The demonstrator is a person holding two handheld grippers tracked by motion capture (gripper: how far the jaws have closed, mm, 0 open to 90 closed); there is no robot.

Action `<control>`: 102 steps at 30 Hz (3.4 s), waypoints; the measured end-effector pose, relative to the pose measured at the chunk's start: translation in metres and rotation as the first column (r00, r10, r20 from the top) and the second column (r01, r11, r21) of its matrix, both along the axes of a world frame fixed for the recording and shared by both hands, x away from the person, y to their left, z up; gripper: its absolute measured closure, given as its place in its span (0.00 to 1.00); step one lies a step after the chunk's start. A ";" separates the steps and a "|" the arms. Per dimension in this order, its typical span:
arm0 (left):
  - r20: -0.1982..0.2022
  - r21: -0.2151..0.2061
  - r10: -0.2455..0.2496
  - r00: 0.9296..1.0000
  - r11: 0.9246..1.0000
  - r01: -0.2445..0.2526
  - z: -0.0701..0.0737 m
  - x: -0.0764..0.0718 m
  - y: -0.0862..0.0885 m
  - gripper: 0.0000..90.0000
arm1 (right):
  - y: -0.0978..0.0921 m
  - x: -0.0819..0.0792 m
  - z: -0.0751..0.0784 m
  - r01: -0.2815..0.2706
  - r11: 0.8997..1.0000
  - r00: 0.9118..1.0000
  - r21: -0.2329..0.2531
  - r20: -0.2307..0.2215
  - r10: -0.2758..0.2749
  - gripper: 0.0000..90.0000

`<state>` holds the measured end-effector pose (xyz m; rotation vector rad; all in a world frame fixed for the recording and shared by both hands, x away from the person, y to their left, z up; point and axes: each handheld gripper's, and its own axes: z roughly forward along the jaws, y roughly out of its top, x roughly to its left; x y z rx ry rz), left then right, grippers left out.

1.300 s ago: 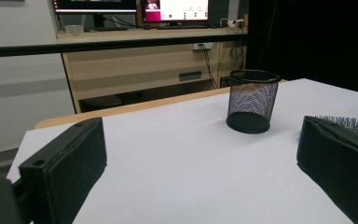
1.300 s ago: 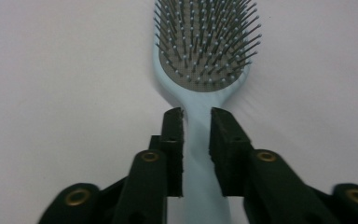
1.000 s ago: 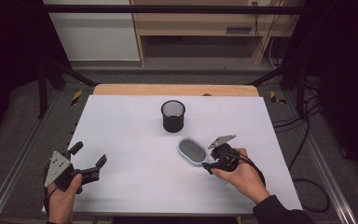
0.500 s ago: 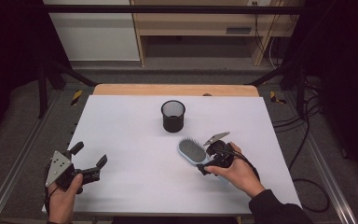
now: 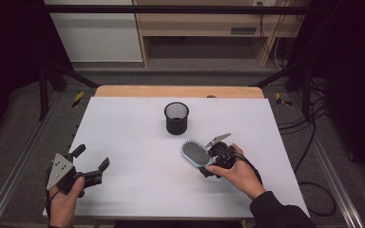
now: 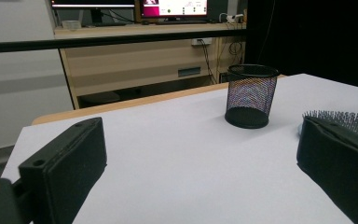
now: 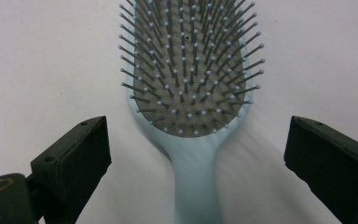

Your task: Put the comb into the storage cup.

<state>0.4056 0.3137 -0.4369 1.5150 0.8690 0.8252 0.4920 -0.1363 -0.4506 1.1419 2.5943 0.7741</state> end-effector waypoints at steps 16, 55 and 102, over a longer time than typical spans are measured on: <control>0.001 0.002 0.001 1.000 1.000 -0.001 0.000 0.000 0.000 0.01 | 0.005 0.004 -0.005 0.013 1.000 0.999 0.011 -0.033 -0.013 0.10; 0.000 0.002 0.002 1.000 1.000 -0.002 0.000 0.000 0.001 0.01 | -0.009 -0.009 -0.012 -0.009 1.000 1.000 0.005 -0.011 0.009 0.52; -0.015 -0.015 0.008 1.000 1.000 -0.008 0.001 0.001 -0.008 0.01 | -0.019 -0.023 0.009 -0.017 0.993 0.971 0.115 0.238 -0.011 0.77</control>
